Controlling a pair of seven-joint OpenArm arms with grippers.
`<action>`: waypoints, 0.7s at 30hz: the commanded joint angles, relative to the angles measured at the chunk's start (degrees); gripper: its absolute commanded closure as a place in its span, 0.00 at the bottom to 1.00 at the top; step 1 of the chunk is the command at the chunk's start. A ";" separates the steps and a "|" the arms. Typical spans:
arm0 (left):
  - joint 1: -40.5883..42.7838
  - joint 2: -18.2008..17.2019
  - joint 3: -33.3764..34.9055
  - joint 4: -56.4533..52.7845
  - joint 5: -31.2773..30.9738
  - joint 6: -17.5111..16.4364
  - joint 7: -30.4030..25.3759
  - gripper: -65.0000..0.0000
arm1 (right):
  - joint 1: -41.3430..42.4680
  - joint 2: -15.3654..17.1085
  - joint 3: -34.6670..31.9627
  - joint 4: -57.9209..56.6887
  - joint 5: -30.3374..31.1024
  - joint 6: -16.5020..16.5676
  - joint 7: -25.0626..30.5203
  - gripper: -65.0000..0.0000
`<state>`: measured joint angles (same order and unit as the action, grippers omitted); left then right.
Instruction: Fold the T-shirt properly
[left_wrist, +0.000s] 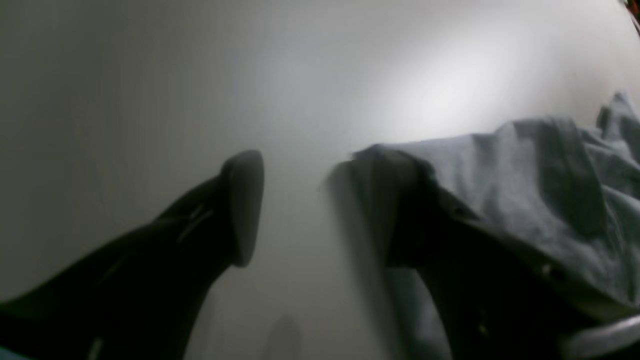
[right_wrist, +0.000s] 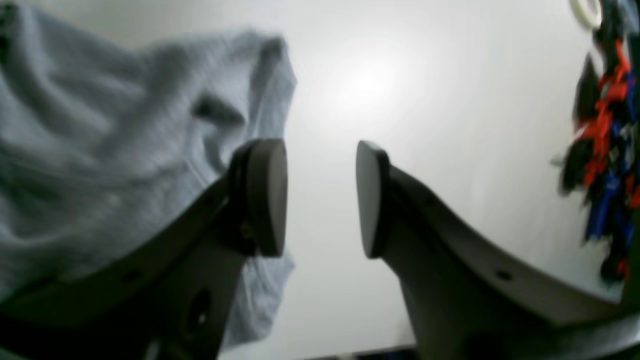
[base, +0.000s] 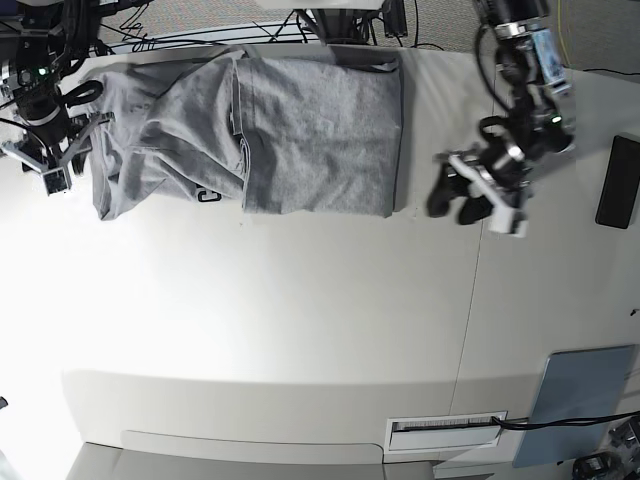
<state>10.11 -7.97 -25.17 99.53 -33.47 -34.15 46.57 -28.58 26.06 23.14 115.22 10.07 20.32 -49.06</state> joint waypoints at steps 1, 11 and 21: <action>0.42 -1.38 -0.61 0.98 -1.51 -0.42 -0.94 0.46 | 0.20 1.92 0.61 -0.79 0.33 -0.63 1.16 0.64; 5.31 -5.77 -0.83 1.01 -13.16 -5.85 1.73 0.47 | 8.72 9.66 0.59 -17.53 20.17 -0.07 -5.38 0.64; 5.29 -2.97 -0.42 1.01 -14.14 -5.85 2.49 0.47 | 12.09 9.68 0.48 -28.79 31.21 7.52 -12.50 0.64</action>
<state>15.68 -10.48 -25.50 99.53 -46.15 -39.53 50.17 -16.86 34.26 23.18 85.69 40.82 27.75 -62.35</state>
